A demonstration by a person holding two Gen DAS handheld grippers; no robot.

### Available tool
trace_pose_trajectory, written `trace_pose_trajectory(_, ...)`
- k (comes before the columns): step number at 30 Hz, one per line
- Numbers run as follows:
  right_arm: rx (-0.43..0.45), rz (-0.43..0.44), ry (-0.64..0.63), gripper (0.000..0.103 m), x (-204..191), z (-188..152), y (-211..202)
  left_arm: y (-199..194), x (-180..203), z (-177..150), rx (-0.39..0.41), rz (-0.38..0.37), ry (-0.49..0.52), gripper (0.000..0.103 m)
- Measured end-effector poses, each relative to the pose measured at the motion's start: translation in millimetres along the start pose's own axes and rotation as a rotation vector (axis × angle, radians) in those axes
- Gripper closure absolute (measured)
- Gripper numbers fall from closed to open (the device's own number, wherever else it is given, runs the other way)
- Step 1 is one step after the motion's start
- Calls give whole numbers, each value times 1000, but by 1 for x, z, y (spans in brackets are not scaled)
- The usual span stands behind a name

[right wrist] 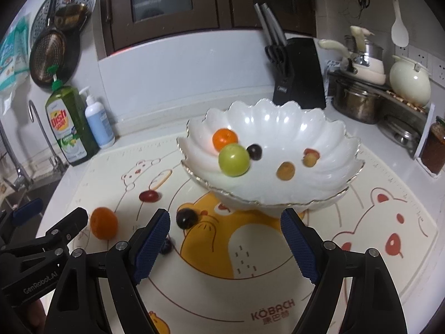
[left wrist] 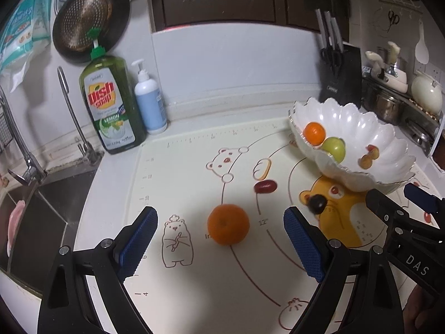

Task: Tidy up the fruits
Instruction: 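Withdraw both open tools from the bowl back over the mat, then grasp the large orange with the left tool while the right tool grasps a dark plum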

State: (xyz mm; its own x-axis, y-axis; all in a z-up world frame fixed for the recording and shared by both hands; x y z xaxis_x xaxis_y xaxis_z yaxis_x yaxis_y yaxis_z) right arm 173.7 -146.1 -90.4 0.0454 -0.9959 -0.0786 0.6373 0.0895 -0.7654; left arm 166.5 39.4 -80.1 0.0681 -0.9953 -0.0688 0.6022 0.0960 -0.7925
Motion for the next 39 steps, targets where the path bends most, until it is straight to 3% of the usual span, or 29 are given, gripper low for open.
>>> trace_pose_trajectory(25,-91,11,-16,21,-9,-8,42,52,4,-5,-89,-24,-1,11)
trace_pose_trajectory(39,-144,47,-33,24,-27,2,69,71,2,-5,-134,-20,1,31)
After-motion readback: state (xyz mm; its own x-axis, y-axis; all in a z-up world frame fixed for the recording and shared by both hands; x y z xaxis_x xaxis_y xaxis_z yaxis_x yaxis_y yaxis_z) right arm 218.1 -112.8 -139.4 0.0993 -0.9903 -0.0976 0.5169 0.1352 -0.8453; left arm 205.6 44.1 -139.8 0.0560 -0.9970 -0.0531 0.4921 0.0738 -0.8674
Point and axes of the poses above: each gripper's, at about its wrist camera, not at the fingertips, and y roughly the way its jaws point, x to its right, z to its top, the point moved 5 cm from there along y, roughly the way its jaws point, and after that the axes turned 12 degrees about -x, right-handed, at the moved point
